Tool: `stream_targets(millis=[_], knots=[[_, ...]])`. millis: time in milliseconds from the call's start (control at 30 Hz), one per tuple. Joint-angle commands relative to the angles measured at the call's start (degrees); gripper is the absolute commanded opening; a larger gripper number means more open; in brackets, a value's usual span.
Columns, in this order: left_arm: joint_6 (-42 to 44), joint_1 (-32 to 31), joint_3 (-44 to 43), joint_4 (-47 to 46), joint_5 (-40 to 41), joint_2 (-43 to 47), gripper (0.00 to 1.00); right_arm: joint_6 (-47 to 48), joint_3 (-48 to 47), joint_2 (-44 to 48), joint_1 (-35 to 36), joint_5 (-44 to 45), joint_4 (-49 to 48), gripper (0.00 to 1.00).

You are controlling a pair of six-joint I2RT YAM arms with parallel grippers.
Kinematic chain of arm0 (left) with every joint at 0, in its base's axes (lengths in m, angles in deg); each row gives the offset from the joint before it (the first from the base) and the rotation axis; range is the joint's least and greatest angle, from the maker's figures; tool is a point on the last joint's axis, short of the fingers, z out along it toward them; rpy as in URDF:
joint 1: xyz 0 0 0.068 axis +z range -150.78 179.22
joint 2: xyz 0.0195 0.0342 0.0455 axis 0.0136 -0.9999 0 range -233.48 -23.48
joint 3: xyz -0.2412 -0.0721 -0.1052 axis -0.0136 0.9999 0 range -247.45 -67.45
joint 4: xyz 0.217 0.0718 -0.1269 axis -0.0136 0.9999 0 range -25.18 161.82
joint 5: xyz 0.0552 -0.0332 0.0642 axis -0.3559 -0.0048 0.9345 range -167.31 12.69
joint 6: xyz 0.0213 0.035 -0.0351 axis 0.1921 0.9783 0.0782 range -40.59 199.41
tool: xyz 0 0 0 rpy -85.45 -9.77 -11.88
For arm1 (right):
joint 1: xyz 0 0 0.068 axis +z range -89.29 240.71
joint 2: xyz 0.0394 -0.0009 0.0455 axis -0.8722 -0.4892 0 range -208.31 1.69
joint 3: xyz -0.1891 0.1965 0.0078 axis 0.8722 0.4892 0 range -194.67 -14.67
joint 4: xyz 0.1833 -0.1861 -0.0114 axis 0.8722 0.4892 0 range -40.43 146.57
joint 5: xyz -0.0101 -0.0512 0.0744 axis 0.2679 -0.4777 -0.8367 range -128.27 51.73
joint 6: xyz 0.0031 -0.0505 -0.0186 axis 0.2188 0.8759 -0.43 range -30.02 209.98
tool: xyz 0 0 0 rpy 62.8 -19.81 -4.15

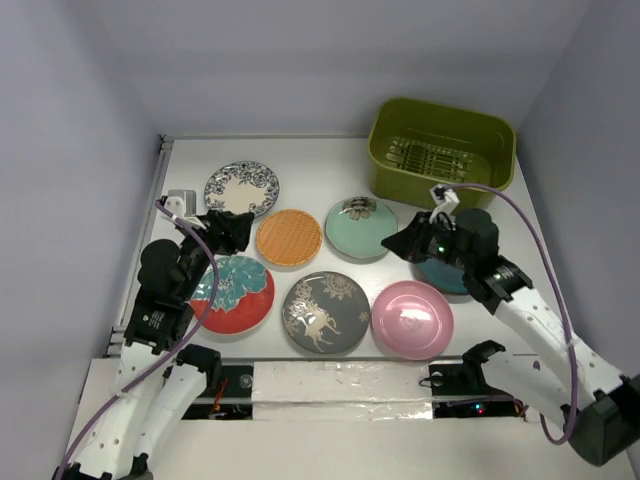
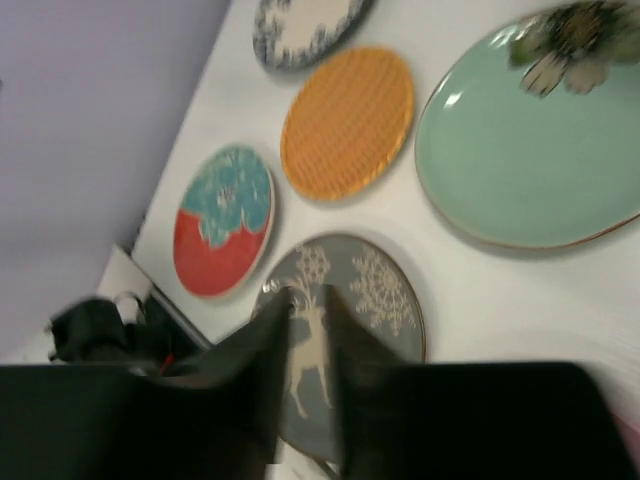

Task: Place the plates into the plastic bin on the countertop

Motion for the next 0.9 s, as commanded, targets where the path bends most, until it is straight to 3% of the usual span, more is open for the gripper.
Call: stream_targets(millis=[0,33,167,267,300,333,367,433,467,567,867], knots=[[1.48,0.14,-0.34,-1.98,-1.08,0.76,0.52,0.34,-0.49,-4.56,2.95,1.84,-5.37,0.16],[1.57,0.14,-0.25,-1.81,-0.91,0.94,0.52,1.65,-0.67,-5.79,2.95,1.32,-3.89,0.00],[1.93,0.14,-0.25,-1.63,-1.17,0.94,0.45,4.21,0.91,-8.96,2.95,-2.10,-2.82,0.00],[1.93,0.14,-0.16,-2.07,-1.52,1.20,0.27,6.14,1.61,-10.81,2.95,-5.19,-2.65,0.00],[2.10,0.14,-0.16,-1.98,-0.91,1.29,0.12,6.84,1.44,-12.29,2.95,-5.11,-2.12,0.06],[2.10,0.14,-0.16,-1.89,-0.56,1.29,0.05,7.19,1.35,-13.00,2.95,-5.10,-2.29,0.06],[2.02,0.14,-0.25,-1.63,-0.03,1.38,0.00,7.63,1.35,-13.88,2.95,-5.37,-2.81,0.15],[2.10,0.14,-0.34,-1.63,1.20,1.82,0.00,8.51,0.83,-15.99,2.95,-6.76,-3.61,0.29],[2.19,0.14,-0.25,-1.63,1.38,1.99,0.00,8.60,0.74,-18.44,2.95,-7.47,-4.39,0.43],[2.28,-0.38,-0.34,-1.63,1.38,2.08,0.00,9.13,-0.05,-23.88,2.95,-8.35,-5.37,0.56],[2.72,-0.91,-0.42,-0.31,1.64,2.26,0.06,10.01,-1.28,-38.66,2.95,-12.39,-11.96,0.57]])
